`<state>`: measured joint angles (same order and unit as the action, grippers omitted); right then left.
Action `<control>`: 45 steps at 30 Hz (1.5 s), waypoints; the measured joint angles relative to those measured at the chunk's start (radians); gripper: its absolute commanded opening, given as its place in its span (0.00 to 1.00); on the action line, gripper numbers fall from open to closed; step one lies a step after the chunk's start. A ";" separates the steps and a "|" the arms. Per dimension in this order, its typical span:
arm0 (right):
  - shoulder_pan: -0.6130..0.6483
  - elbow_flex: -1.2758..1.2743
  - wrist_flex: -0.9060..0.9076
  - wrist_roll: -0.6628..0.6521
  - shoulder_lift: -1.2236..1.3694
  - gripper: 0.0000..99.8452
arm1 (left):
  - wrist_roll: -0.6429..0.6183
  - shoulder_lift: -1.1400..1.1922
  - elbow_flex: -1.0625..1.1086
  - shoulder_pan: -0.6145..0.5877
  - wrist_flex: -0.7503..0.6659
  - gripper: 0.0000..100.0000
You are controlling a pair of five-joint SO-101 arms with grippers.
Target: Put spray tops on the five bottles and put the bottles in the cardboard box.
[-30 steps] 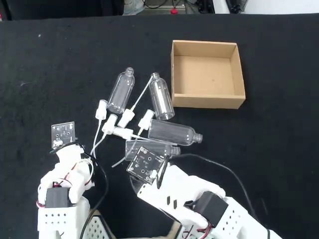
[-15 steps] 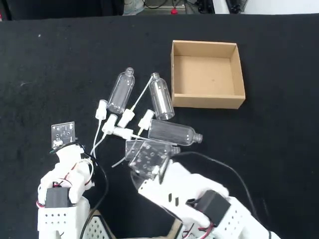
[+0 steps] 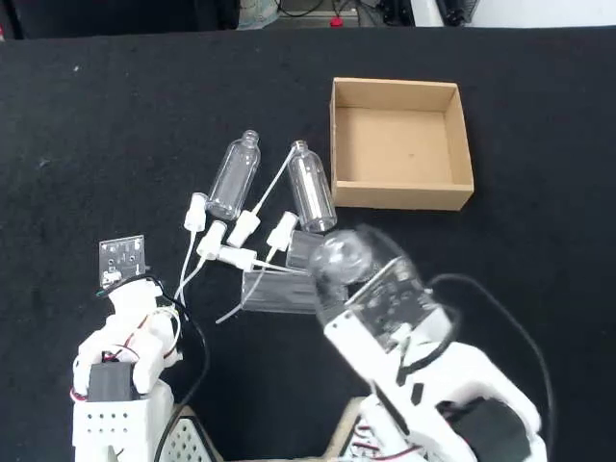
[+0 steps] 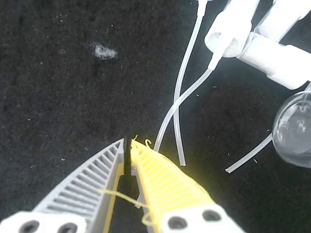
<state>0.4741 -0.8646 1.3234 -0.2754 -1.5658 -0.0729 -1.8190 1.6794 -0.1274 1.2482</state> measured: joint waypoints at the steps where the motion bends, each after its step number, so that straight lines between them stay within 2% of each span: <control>1: -0.040 0.002 -0.002 0.000 0.000 0.23 | 0.000 0.000 0.000 0.000 0.000 0.03; 4: -0.117 0.002 -0.037 0.000 0.012 0.23 | 0.000 0.000 0.000 0.000 0.000 0.03; 10: -0.138 0.015 -0.149 0.014 0.181 0.23 | 0.000 0.000 0.000 0.000 0.000 0.03; 19: -0.141 0.161 -0.198 0.203 0.565 0.23 | 0.000 0.000 0.000 0.000 0.000 0.03; 38: -0.140 0.054 -0.198 0.230 0.364 0.23 | 0.000 0.000 0.000 0.000 0.000 0.03; 41: -0.140 0.043 -0.198 0.230 0.354 0.23 | 0.002 0.000 0.000 -0.084 -0.006 0.03; 45: -0.138 0.043 -0.198 0.230 0.350 0.23 | 0.005 0.000 -0.035 -0.288 -0.071 0.03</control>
<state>0.3360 -0.8216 1.1254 -0.0453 -1.2160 -0.0683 -1.8190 1.6441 -0.4158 1.1776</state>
